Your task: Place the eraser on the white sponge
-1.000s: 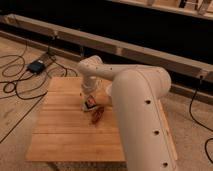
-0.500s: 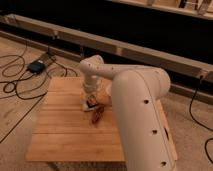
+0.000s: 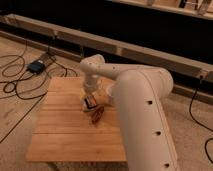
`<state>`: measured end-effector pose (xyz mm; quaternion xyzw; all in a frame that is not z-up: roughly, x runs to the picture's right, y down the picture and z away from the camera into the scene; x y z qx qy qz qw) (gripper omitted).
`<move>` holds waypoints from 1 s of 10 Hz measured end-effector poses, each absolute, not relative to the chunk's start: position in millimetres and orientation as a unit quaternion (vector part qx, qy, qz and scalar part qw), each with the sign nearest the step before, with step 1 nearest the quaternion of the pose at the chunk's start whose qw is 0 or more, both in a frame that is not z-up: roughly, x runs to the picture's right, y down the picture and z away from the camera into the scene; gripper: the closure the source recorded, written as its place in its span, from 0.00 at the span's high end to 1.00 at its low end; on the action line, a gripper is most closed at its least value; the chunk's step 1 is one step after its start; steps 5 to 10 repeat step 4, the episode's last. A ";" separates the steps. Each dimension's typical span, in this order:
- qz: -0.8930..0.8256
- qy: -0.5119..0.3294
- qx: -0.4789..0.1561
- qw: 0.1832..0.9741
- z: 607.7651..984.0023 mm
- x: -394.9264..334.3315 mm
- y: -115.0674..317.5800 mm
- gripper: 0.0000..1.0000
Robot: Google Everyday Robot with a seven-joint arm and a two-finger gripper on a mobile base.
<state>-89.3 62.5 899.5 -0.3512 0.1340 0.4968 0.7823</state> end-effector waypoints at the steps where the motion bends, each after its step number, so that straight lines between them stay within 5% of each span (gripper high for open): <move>1: 0.497 0.134 -0.351 0.782 899.3 -89.7 62.3 0.80; 10: 0.496 0.134 -0.351 0.783 899.3 -90.6 62.5 0.80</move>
